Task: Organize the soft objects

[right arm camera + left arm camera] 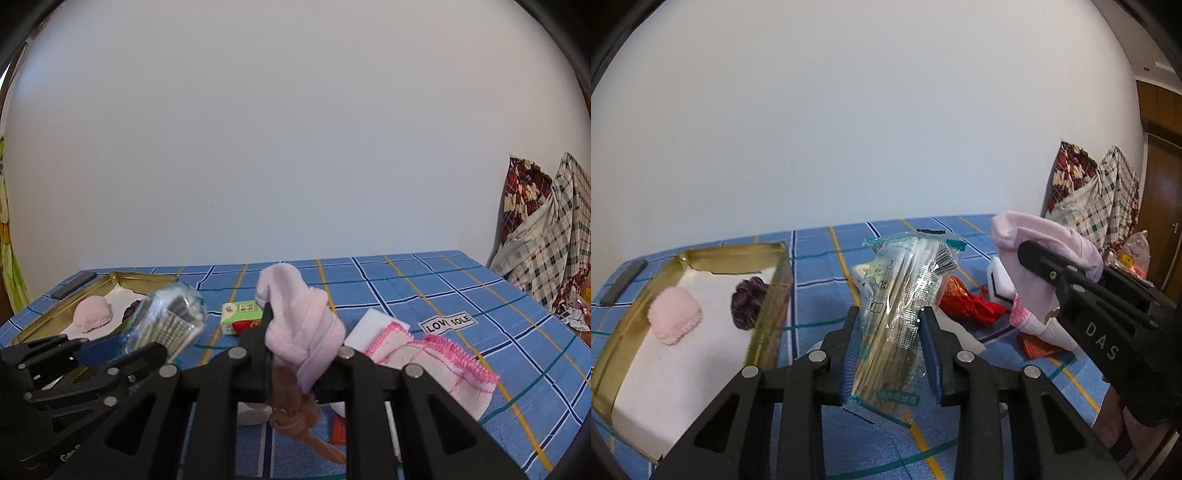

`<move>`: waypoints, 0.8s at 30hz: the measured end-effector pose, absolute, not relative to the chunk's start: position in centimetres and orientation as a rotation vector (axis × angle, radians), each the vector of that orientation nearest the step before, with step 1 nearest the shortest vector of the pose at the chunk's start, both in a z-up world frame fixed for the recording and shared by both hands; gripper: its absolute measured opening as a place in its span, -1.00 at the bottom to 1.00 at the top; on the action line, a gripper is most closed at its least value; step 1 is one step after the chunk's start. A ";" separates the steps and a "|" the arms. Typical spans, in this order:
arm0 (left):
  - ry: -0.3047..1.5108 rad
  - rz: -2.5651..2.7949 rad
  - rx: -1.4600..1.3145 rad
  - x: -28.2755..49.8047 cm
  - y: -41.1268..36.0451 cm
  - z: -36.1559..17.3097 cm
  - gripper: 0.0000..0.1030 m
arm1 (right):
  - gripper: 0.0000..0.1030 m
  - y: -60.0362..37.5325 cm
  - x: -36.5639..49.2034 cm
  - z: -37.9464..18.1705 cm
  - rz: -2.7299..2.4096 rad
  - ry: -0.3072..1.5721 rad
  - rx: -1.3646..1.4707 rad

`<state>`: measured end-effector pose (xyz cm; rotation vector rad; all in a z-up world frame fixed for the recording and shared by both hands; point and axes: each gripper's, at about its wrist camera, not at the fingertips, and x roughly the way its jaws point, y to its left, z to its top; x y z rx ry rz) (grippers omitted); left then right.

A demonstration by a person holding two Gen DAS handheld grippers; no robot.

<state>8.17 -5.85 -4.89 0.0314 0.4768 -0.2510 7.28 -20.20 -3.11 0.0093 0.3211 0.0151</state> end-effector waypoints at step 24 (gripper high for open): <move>0.340 -0.127 0.025 5.3 -4.7 -4.1 -0.35 | -0.71 -19.6 6.4 -3.0 0.036 0.281 0.000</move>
